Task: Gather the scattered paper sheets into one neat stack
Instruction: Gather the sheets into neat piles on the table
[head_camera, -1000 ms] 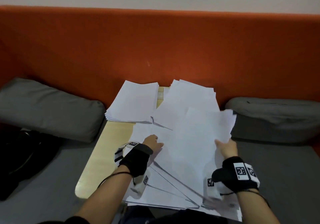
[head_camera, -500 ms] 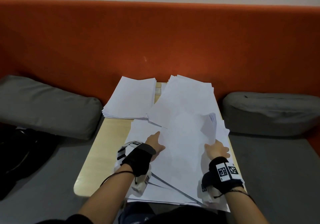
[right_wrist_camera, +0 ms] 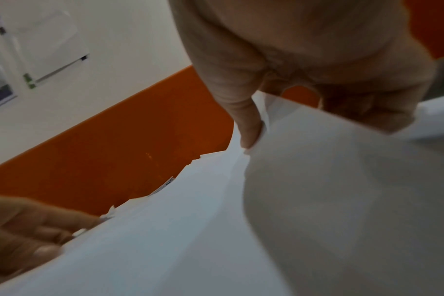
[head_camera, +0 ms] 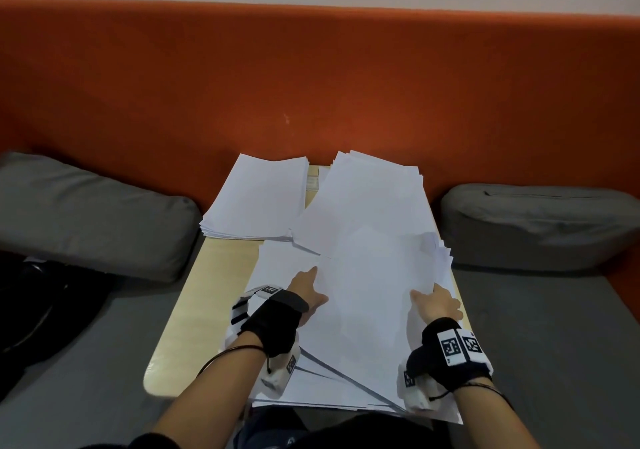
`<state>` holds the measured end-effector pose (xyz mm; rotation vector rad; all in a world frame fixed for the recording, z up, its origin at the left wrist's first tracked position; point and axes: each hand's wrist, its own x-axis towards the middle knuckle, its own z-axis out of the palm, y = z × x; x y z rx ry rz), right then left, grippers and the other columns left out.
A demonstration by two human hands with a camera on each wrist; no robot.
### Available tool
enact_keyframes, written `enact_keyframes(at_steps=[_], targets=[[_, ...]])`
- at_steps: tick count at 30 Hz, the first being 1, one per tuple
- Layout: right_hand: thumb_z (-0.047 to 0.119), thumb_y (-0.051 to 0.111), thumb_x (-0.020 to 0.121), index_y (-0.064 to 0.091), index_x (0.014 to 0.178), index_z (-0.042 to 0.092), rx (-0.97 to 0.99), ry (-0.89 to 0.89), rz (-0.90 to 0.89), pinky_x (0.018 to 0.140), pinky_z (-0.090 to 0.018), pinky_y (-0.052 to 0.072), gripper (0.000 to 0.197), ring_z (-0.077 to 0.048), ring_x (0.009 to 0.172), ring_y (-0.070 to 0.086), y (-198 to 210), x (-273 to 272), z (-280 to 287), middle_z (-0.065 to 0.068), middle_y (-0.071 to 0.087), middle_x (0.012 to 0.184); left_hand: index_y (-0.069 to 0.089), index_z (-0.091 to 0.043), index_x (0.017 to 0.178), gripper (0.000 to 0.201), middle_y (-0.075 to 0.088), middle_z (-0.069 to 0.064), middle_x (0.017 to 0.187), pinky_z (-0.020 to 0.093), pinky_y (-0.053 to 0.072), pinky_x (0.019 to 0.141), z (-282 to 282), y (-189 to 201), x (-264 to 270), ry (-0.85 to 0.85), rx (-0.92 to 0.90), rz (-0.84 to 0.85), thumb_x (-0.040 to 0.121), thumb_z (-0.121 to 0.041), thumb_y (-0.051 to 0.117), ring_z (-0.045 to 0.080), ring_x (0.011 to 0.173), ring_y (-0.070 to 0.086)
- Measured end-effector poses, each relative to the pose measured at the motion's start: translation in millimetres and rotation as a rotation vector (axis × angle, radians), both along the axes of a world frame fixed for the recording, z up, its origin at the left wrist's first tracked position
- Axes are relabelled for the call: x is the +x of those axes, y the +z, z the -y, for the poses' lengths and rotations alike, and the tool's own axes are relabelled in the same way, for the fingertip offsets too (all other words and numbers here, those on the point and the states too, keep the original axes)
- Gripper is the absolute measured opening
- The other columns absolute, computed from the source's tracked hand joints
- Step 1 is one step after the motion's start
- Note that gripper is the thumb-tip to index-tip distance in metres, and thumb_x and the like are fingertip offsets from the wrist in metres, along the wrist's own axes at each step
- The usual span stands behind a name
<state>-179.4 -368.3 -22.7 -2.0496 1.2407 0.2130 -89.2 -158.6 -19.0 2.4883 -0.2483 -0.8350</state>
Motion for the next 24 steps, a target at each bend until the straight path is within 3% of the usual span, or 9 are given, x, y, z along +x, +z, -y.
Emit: enact_keyframes(at_steps=[7, 13, 16, 18, 20, 21, 23, 24], targets=[[0.012, 0.040, 0.094, 0.053, 0.121, 0.006, -0.137, 0.125, 0.137, 0.098, -0.046, 0.042, 0.031, -0.040, 0.115, 0.045, 3, 6, -28, -0.022, 0.040, 0.129, 0.014, -0.010, 0.148, 0.071, 0.026, 0.016, 0.148, 0.030, 0.031, 0.107, -1, -3, -4, -0.003, -0.010, -0.007, 0.092, -0.022, 0.055, 0.028, 0.136, 0.032], [0.005, 0.045, 0.094, 0.053, 0.121, -0.004, -0.054, 0.112, 0.332, 0.087, -0.034, 0.043, 0.029, -0.038, 0.110, 0.054, 15, 5, -23, -0.024, 0.059, 0.120, 0.019, -0.007, 0.145, 0.069, 0.027, 0.014, 0.147, 0.030, 0.034, 0.105, -2, -4, -5, 0.002, -0.044, 0.003, 0.090, -0.023, 0.057, 0.027, 0.133, 0.036], [0.002, 0.052, 0.091, 0.056, 0.121, -0.001, 0.008, 0.136, 0.551, 0.087, -0.027, 0.040, 0.031, -0.032, 0.110, 0.057, 33, 2, -8, -0.018, 0.061, 0.120, 0.024, -0.007, 0.143, 0.071, 0.029, 0.014, 0.146, 0.033, 0.035, 0.106, -3, 2, 2, 0.051, -0.194, 0.030, 0.087, -0.029, 0.062, 0.028, 0.132, 0.039], [0.000, 0.055, 0.089, 0.057, 0.120, 0.003, 0.134, 0.149, 0.744, 0.087, -0.028, 0.046, 0.031, -0.023, 0.101, 0.061, 53, -1, 0, -0.015, 0.064, 0.116, 0.022, -0.005, 0.143, 0.080, 0.033, 0.012, 0.147, 0.033, 0.032, 0.108, -3, 14, 12, 0.105, -0.443, 0.044, 0.083, -0.031, 0.067, 0.026, 0.134, 0.038], [-0.001, 0.055, 0.089, 0.057, 0.118, 0.008, 0.272, 0.161, 0.892, 0.077, -0.018, 0.053, 0.030, -0.008, 0.084, 0.066, 76, -2, 6, -0.004, 0.067, 0.100, 0.029, -0.006, 0.139, 0.095, 0.051, 0.008, 0.134, 0.028, 0.042, 0.099, -2, 30, 21, 0.173, -0.714, 0.019, 0.065, -0.044, 0.074, 0.019, 0.119, 0.053], [-0.002, 0.055, 0.089, 0.057, 0.115, 0.008, 0.301, 0.169, 0.940, 0.071, -0.013, 0.053, 0.028, 0.000, 0.076, 0.066, 87, 0, 8, 0.003, 0.068, 0.092, 0.037, -0.007, 0.132, 0.094, 0.060, 0.004, 0.119, 0.023, 0.048, 0.089, -1, 39, 25, 0.201, -0.801, 0.006, 0.055, -0.048, 0.073, 0.013, 0.105, 0.060], [-0.001, 0.056, 0.088, 0.060, 0.108, 0.009, 0.306, 0.169, 1.026, 0.070, -0.015, 0.052, 0.023, 0.005, 0.072, 0.066, 104, 5, 11, 0.012, 0.072, 0.080, 0.055, -0.010, 0.112, 0.071, 0.070, -0.003, 0.092, 0.017, 0.054, 0.071, 3, 55, 32, 0.233, -0.939, -0.071, 0.051, -0.041, 0.074, 0.010, 0.084, 0.065], [0.000, 0.057, 0.088, 0.061, 0.107, 0.012, 0.298, 0.156, 1.058, 0.074, -0.019, 0.051, 0.023, 0.004, 0.074, 0.065, 109, 8, 10, 0.013, 0.072, 0.080, 0.061, -0.011, 0.102, 0.057, 0.072, -0.006, 0.083, 0.018, 0.055, 0.068, 5, 62, 36, 0.246, -0.986, -0.095, 0.052, -0.035, 0.076, 0.012, 0.078, 0.067]])
